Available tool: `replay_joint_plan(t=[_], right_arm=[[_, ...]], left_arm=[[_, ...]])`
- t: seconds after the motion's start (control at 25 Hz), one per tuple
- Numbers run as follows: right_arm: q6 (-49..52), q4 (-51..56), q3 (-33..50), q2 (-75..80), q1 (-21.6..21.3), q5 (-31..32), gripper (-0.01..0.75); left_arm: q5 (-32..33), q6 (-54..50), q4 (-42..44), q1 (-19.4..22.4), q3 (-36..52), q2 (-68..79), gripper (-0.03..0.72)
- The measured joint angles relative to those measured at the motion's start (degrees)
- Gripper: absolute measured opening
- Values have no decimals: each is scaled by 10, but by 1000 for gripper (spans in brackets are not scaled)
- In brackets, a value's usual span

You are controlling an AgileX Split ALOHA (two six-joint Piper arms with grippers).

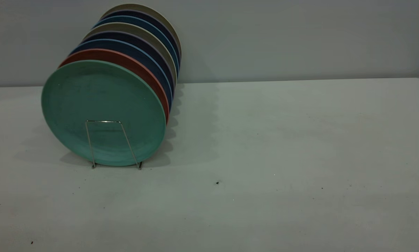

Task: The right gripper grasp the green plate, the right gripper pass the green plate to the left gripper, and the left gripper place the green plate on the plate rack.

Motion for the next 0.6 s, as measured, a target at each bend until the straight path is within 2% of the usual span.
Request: replay_joint_plan(t=[0.6], right_arm=[[0,0,0,0,0,0,417]], left_arm=[[4,-1,0,0,0,-26,403]])
